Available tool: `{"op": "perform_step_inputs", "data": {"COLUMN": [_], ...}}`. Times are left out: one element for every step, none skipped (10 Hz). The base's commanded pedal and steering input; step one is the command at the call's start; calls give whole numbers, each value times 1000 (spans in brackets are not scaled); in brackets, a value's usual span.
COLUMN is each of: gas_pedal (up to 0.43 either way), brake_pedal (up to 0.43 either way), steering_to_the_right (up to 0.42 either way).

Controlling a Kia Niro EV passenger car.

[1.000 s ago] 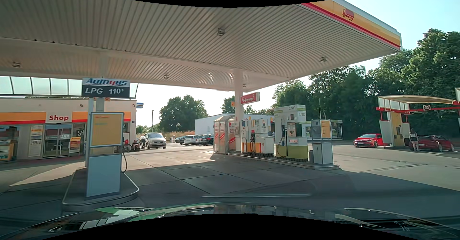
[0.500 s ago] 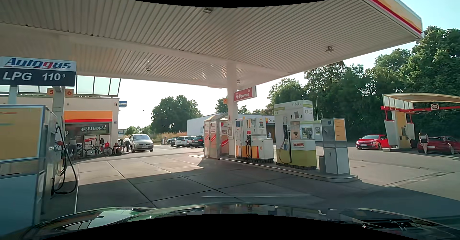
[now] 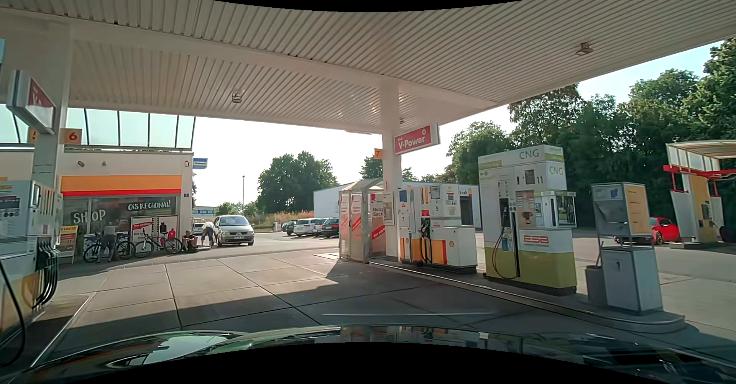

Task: Follow the waypoints while adhering to traffic rules and regulations

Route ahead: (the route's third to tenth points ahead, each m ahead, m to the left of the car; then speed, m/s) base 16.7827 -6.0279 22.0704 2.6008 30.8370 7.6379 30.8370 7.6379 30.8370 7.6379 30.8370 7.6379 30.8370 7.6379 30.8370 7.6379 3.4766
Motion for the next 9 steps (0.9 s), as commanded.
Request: {"op": "perform_step_inputs", "data": {"gas_pedal": [79, 79, 79, 79, 79, 79, 79, 39, 20], "brake_pedal": [0, 0, 0, 0, 0, 0, 0, 0, 0], "steering_to_the_right": [-222, -226, -234, -245, -246, -246, -245, -245, -245]}}
